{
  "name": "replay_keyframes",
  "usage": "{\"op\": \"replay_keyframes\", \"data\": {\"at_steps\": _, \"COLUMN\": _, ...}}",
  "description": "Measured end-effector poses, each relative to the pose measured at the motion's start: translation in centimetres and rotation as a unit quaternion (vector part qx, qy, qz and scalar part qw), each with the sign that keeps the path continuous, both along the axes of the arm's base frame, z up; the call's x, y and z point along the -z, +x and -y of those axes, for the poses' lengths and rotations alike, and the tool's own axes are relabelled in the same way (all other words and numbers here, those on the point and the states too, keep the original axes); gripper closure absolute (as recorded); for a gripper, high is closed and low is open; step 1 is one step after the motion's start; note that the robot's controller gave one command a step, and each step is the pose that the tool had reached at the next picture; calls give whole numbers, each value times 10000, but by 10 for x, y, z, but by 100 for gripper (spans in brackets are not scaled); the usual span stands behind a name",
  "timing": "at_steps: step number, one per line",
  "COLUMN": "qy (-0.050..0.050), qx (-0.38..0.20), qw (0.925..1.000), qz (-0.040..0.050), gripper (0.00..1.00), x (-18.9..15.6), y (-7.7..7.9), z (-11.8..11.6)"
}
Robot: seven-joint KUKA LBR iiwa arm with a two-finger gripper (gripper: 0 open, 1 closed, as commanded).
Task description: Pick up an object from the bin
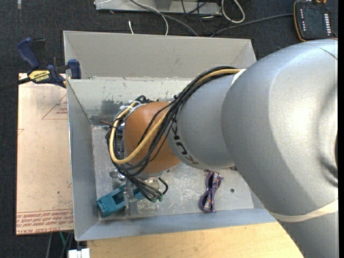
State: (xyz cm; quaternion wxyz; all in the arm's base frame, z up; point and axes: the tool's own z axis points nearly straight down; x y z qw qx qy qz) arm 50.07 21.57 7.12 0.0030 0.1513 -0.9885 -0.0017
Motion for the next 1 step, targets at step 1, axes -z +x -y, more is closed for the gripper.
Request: {"op": "replay_keyframes", "data": {"at_steps": 1, "qy": 0, "qx": 2, "qw": 10000, "qz": 0, "gripper": 100, "x": 0, "y": 0, "z": 0}}
